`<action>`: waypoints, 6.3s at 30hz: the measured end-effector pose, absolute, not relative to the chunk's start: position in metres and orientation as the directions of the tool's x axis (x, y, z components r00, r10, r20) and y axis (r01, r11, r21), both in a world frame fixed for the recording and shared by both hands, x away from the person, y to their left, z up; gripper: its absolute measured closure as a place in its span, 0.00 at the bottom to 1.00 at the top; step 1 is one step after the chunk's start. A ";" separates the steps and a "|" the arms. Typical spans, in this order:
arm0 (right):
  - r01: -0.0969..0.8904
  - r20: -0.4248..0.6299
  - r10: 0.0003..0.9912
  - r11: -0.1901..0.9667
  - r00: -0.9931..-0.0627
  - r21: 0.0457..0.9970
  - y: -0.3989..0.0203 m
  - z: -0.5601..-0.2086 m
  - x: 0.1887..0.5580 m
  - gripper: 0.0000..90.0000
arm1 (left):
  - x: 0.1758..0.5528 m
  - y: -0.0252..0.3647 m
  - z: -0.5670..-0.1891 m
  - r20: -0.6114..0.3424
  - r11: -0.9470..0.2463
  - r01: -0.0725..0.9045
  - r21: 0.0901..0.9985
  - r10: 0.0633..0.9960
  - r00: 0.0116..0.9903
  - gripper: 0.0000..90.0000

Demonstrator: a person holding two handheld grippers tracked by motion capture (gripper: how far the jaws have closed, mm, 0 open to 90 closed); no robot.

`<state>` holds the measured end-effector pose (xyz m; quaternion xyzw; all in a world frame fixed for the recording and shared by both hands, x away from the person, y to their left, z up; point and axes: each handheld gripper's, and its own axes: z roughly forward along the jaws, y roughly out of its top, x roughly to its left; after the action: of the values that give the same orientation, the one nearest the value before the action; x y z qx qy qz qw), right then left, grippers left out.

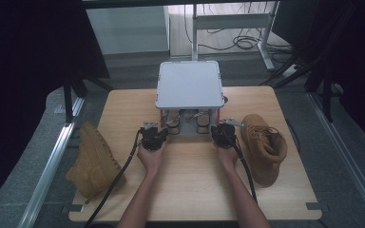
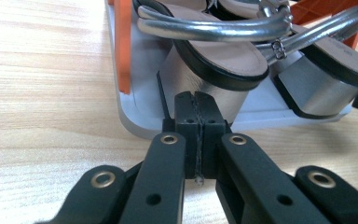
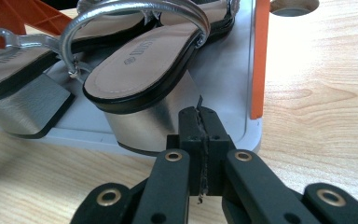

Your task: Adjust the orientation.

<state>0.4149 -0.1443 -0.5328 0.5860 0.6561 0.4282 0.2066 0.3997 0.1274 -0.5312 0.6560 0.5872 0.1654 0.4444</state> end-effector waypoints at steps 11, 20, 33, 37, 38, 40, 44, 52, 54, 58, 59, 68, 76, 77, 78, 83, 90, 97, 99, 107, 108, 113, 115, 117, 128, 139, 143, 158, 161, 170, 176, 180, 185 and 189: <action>0.585 0.204 0.950 -0.030 -0.234 0.811 -0.137 -0.535 0.420 1.00 | 0.406 0.120 -0.530 -0.298 0.072 0.624 0.778 0.917 0.266 1.00; 0.571 0.192 0.942 0.000 -0.277 0.821 -0.123 -0.531 0.420 1.00 | 0.411 0.107 -0.531 -0.319 0.083 0.625 0.776 0.907 0.275 1.00; 0.566 0.192 0.937 0.008 -0.293 0.825 -0.112 -0.533 0.423 1.00 | 0.416 0.094 -0.532 -0.363 0.119 0.638 0.761 0.892 0.268 1.00; 0.567 0.193 0.937 0.006 -0.291 0.824 -0.112 -0.533 0.423 1.00 | 0.416 0.094 -0.532 -0.358 0.110 0.638 0.762 0.893 0.273 1.00; 0.569 0.194 0.935 0.010 -0.296 0.822 -0.113 -0.533 0.422 1.00 | 0.415 0.095 -0.532 -0.361 0.108 0.642 0.759 0.890 0.276 1.00; 0.575 0.196 0.934 0.012 -0.298 0.818 -0.113 -0.533 0.421 1.00 | 0.413 0.096 -0.531 -0.361 0.103 0.641 0.761 0.888 0.286 0.99; 0.563 0.197 0.929 0.015 -0.314 0.827 -0.119 -0.528 0.413 1.00 | 0.402 0.099 -0.527 -0.335 0.066 0.629 0.775 0.887 0.319 0.98; 0.531 0.186 0.910 0.044 -0.371 0.846 -0.130 -0.511 0.387 1.00 | 0.373 0.113 -0.517 -0.338 0.046 0.607 0.794 0.863 0.376 0.97; 0.527 0.182 0.905 0.053 -0.384 0.848 -0.131 -0.510 0.380 0.99 | 0.365 0.117 -0.515 -0.344 0.044 0.603 0.797 0.854 0.391 0.97; 0.529 0.186 0.896 0.062 -0.404 0.846 -0.133 -0.512 0.366 0.99 | 0.350 0.122 -0.511 -0.319 0.006 0.593 0.806 0.847 0.425 0.96; 0.529 0.184 0.894 0.068 -0.409 0.846 -0.134 -0.513 0.363 0.99 | 0.345 0.124 -0.511 -0.312 -0.006 0.589 0.808 0.844 0.436 0.95; 0.519 0.175 0.861 0.116 -0.477 0.847 -0.141 -0.510 0.331 0.98 | 0.308 0.138 -0.504 -0.297 -0.055 0.564 0.824 0.806 0.512 0.91; 0.511 0.193 0.835 0.118 -0.515 0.851 -0.151 -0.509 0.299 0.93 | 0.287 0.144 -0.508 -0.311 -0.083 0.576 0.813 0.775 0.551 0.79; 0.515 0.204 0.831 0.112 -0.517 0.850 -0.154 -0.509 0.296 0.91 | 0.283 0.146 -0.508 -0.312 -0.084 0.578 0.812 0.774 0.551 0.76; 0.516 0.210 0.828 0.108 -0.520 0.850 -0.158 -0.510 0.292 0.89 | 0.281 0.148 -0.508 -0.312 -0.085 0.578 0.812 0.773 0.552 0.74; 0.534 0.181 0.831 0.158 -0.527 0.831 -0.167 -0.515 0.282 0.73 | 0.262 0.160 -0.500 -0.297 -0.083 0.540 0.838 0.760 0.578 0.63; 0.527 0.176 0.801 0.195 -0.573 0.827 -0.173 -0.518 0.272 0.57 | 0.246 0.170 -0.495 -0.268 -0.100 0.522 0.847 0.767 0.583 0.52; 0.497 0.152 0.781 0.222 -0.605 0.839 -0.172 -0.517 0.261 0.52 | 0.237 0.184 -0.500 -0.230 -0.153 0.523 0.838 0.771 0.594 0.44; 0.495 0.153 0.779 0.221 -0.608 0.840 -0.173 -0.518 0.260 0.51 | 0.234 0.190 -0.496 -0.212 -0.155 0.504 0.849 0.775 0.596 0.44; 0.493 0.145 0.787 0.220 -0.599 0.842 -0.175 -0.516 0.260 0.51 | 0.227 0.212 -0.472 -0.182 -0.144 0.458 0.877 0.783 0.595 0.44; 0.494 0.145 0.789 0.218 -0.597 0.842 -0.176 -0.516 0.260 0.50 | 0.227 0.215 -0.470 -0.184 -0.141 0.457 0.878 0.783 0.594 0.45; 0.489 0.138 0.800 0.212 -0.584 0.846 -0.177 -0.516 0.260 0.50 | 0.225 0.233 -0.463 -0.177 -0.112 0.449 0.886 0.814 0.553 0.47; 0.493 0.140 0.806 0.206 -0.576 0.845 -0.179 -0.516 0.260 0.50 | 0.225 0.243 -0.462 -0.184 -0.096 0.456 0.885 0.827 0.532 0.49; 0.495 0.143 0.810 0.198 -0.569 0.846 -0.180 -0.517 0.261 0.50 | 0.225 0.251 -0.461 -0.195 -0.082 0.463 0.883 0.832 0.519 0.51; 0.498 0.136 0.814 0.205 -0.565 0.843 -0.179 -0.518 0.260 0.50 | 0.220 0.290 -0.461 -0.213 -0.043 0.489 0.871 0.864 0.456 0.64; 0.487 0.128 0.817 0.203 -0.563 0.849 -0.178 -0.516 0.259 0.50 | 0.205 0.346 -0.462 -0.265 0.079 0.490 0.868 0.908 0.324 0.99; 0.491 0.124 0.817 0.211 -0.563 0.845 -0.177 -0.517 0.260 0.49 | 0.197 0.363 -0.466 -0.284 0.114 0.489 0.865 0.914 0.289 0.99; 0.494 0.121 0.820 0.212 -0.559 0.843 -0.175 -0.517 0.263 0.49 | 0.158 0.398 -0.502 -0.304 0.185 0.518 0.835 0.940 0.155 1.00; 0.497 0.123 0.822 0.210 -0.556 0.842 -0.176 -0.518 0.263 0.49 | 0.161 0.397 -0.506 -0.298 0.180 0.531 0.828 0.943 0.146 0.99; 0.500 0.124 0.827 0.206 -0.548 0.841 -0.177 -0.518 0.263 0.49 | 0.159 0.400 -0.508 -0.307 0.178 0.542 0.821 0.939 0.156 1.00; 0.505 0.125 0.827 0.208 -0.548 0.838 -0.177 -0.520 0.264 0.49 | 0.164 0.394 -0.513 -0.296 0.149 0.579 0.801 0.940 0.167 1.00; 0.506 0.124 0.826 0.212 -0.550 0.836 -0.175 -0.520 0.264 0.49 | 0.169 0.393 -0.510 -0.291 0.142 0.581 0.801 0.941 0.172 1.00; 0.509 0.125 0.828 0.210 -0.547 0.835 -0.175 -0.521 0.265 0.49 | 0.171 0.391 -0.507 -0.302 0.149 0.582 0.800 0.937 0.174 1.00; 0.517 0.128 0.831 0.210 -0.542 0.830 -0.175 -0.522 0.265 0.49 | 0.178 0.385 -0.505 -0.290 0.132 0.584 0.801 0.939 0.185 1.00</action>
<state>0.2651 -0.1748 -0.5215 0.4449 0.7574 0.4441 0.1764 0.1777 0.3851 -0.5046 0.6280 0.6064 0.1992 0.4451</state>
